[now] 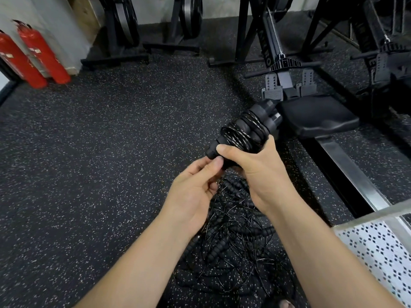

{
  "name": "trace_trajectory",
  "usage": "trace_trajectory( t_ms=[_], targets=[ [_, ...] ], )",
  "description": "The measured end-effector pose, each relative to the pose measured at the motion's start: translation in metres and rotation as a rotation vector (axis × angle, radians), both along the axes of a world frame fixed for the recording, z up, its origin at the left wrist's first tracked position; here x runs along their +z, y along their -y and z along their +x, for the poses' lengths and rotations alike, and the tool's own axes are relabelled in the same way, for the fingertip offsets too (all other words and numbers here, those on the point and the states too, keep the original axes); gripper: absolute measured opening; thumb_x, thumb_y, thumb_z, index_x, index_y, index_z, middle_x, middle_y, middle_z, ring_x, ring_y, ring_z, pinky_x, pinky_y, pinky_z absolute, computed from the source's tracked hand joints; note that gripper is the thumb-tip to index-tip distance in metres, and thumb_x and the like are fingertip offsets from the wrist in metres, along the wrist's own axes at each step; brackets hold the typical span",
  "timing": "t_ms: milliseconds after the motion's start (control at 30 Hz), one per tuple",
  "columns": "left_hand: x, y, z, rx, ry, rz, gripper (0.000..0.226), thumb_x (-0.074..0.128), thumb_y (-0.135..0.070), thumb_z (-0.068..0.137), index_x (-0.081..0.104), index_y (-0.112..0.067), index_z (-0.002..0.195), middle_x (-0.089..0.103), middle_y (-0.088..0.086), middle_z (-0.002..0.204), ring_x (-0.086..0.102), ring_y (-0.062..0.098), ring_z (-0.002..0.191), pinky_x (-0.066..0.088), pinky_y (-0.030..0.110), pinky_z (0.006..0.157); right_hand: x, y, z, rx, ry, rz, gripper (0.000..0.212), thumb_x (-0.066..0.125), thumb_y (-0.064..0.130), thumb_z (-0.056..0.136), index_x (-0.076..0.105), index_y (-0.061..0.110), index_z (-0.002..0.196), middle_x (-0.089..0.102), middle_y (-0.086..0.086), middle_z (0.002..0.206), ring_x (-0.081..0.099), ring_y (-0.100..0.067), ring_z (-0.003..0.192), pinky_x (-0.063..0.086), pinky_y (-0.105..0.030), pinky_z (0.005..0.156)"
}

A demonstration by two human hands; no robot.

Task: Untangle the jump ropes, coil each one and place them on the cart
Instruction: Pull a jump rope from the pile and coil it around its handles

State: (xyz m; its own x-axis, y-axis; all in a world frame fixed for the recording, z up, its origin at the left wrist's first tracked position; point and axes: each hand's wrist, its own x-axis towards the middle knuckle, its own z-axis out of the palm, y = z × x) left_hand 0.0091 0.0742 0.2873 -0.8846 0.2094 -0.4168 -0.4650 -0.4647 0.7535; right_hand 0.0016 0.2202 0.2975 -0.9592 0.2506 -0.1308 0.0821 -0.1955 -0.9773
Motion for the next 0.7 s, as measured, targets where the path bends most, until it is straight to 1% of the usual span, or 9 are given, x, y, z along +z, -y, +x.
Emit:
trace_trajectory(
  t_ms=[67,133,200,267,367,433,533,633,700],
  targets=[
    [0.003,0.007,-0.005,0.024,-0.040,-0.048,0.017,0.084,-0.021,0.078,0.088,-0.024,0.094,0.079,-0.002,0.102,0.063,0.009,0.089,0.045,0.026,0.077,0.006,-0.004,0.001,0.089,0.001,-0.001,0.075,0.099,0.028,0.075,0.057,0.018,0.136,0.078,-0.007,0.125,0.075,-0.026,0.119,0.057,-0.049,0.104],
    [0.004,0.013,-0.009,0.022,-0.082,-0.092,0.021,0.084,-0.023,0.080,0.087,-0.022,0.100,0.079,-0.001,0.103,0.064,0.011,0.092,0.045,0.027,0.080,0.016,-0.008,0.002,0.117,0.027,-0.041,0.067,0.087,0.047,0.082,0.062,0.022,0.138,0.079,-0.002,0.124,0.077,-0.023,0.115,0.059,-0.043,0.096],
    [0.003,0.015,-0.008,0.006,-0.115,-0.114,0.021,0.082,-0.023,0.082,0.087,-0.021,0.103,0.079,0.000,0.105,0.063,0.012,0.094,0.046,0.028,0.082,0.022,-0.010,0.003,0.077,0.036,-0.054,0.054,0.075,0.055,0.092,0.066,0.027,0.137,0.080,0.001,0.124,0.077,-0.022,0.113,0.060,-0.039,0.089],
    [0.002,0.014,-0.007,0.004,-0.113,-0.125,0.023,0.082,-0.023,0.084,0.086,-0.020,0.106,0.079,0.000,0.108,0.063,0.012,0.095,0.046,0.029,0.083,0.021,-0.008,0.004,0.043,0.046,-0.047,0.043,0.071,0.054,0.098,0.069,0.028,0.133,0.081,0.004,0.121,0.078,-0.019,0.112,0.059,-0.036,0.086],
    [0.000,0.015,-0.008,0.033,-0.095,-0.121,0.030,0.083,-0.023,0.084,0.082,-0.016,0.114,0.079,0.001,0.113,0.062,0.012,0.096,0.045,0.028,0.081,0.018,-0.006,0.005,0.051,0.072,-0.041,0.037,0.071,0.051,0.098,0.075,0.026,0.125,0.082,0.005,0.114,0.077,-0.011,0.103,0.056,-0.033,0.086],
    [0.001,0.015,-0.010,0.050,-0.097,-0.102,0.032,0.083,-0.026,0.082,0.079,-0.017,0.112,0.077,0.001,0.115,0.059,0.013,0.099,0.044,0.027,0.080,0.017,-0.006,0.006,0.057,0.084,-0.041,0.045,0.073,0.056,0.092,0.078,0.022,0.121,0.082,0.003,0.113,0.076,-0.009,0.099,0.054,-0.033,0.087],
    [0.001,0.013,-0.009,0.090,-0.122,-0.102,0.034,0.085,-0.030,0.078,0.077,-0.019,0.109,0.076,0.000,0.114,0.059,0.013,0.099,0.044,0.028,0.082,0.013,-0.007,0.004,0.060,0.090,-0.065,0.058,0.075,0.061,0.086,0.079,0.016,0.122,0.082,-0.004,0.117,0.073,-0.016,0.101,0.054,-0.037,0.091],
    [-0.001,0.010,-0.006,0.154,-0.115,-0.084,0.031,0.086,-0.027,0.078,0.074,-0.018,0.105,0.073,-0.001,0.105,0.056,0.013,0.092,0.046,0.030,0.083,0.010,-0.004,0.003,0.040,0.062,-0.070,0.056,0.076,0.057,0.086,0.077,0.015,0.123,0.081,-0.007,0.119,0.072,-0.019,0.100,0.054,-0.039,0.089],
    [-0.003,0.008,-0.004,0.166,-0.104,-0.063,0.029,0.082,-0.025,0.086,0.075,-0.014,0.113,0.075,0.005,0.113,0.058,0.016,0.098,0.048,0.032,0.088,0.008,-0.003,0.003,0.016,0.043,-0.066,0.049,0.077,0.055,0.084,0.077,0.020,0.118,0.081,-0.006,0.117,0.072,-0.016,0.098,0.055,-0.036,0.084]
  ],
)
